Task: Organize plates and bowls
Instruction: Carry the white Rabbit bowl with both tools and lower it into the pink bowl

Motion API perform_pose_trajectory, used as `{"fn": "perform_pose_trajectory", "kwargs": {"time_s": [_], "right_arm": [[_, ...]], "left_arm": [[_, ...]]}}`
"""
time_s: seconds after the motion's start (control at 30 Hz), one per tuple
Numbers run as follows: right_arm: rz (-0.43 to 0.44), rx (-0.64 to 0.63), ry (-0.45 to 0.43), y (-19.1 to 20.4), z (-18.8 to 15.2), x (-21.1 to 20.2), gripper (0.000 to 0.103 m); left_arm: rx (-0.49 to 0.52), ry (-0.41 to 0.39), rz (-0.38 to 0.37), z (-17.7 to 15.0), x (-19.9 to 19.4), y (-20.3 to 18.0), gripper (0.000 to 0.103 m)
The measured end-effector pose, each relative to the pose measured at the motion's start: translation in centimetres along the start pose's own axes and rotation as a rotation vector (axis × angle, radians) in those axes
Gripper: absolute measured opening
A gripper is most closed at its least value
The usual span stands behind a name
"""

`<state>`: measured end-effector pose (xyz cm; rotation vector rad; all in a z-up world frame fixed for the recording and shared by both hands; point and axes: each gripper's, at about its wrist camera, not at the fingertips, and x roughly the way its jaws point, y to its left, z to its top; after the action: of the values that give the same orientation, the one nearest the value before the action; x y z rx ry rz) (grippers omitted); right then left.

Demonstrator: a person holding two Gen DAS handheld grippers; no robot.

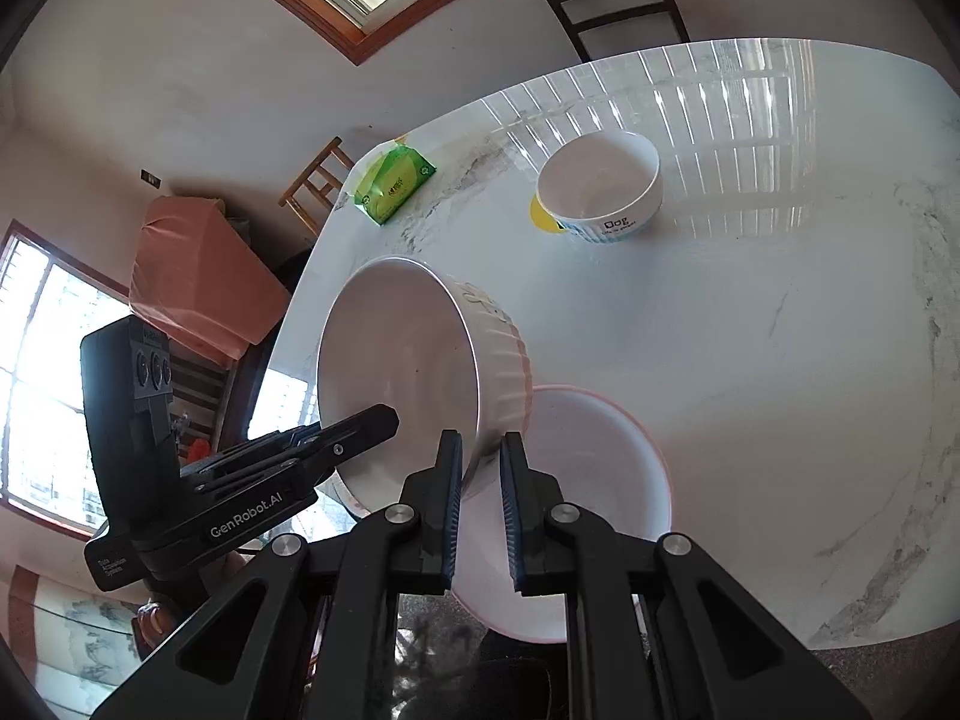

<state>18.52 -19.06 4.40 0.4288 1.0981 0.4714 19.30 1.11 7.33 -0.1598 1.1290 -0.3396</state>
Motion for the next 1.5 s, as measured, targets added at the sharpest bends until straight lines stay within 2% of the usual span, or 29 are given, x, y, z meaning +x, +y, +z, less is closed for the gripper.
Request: {"fn": "perform_pose_trajectory", "kwargs": {"time_s": [0.2, 0.5, 1.17, 1.5], "right_arm": [[-0.010, 0.015, 0.015, -1.5, -2.5, -0.5, 0.013], [-0.015, 0.044, 0.046, -3.3, -4.1, 0.5, 0.013], [-0.016, 0.085, 0.084, -5.5, -4.4, 2.2, 0.013], [-0.021, 0.108, 0.100, -6.1, -4.2, 3.1, 0.013]], "left_arm": [[0.038, 0.055, 0.008, -3.1, 1.0, -1.8, 0.018], [0.054, 0.125, 0.044, -5.2, 3.2, -2.8, 0.018], [0.055, 0.188, 0.077, -5.4, 5.9, -3.4, 0.018], [0.068, 0.178, 0.092, -5.5, 6.2, -3.5, 0.020]]}}
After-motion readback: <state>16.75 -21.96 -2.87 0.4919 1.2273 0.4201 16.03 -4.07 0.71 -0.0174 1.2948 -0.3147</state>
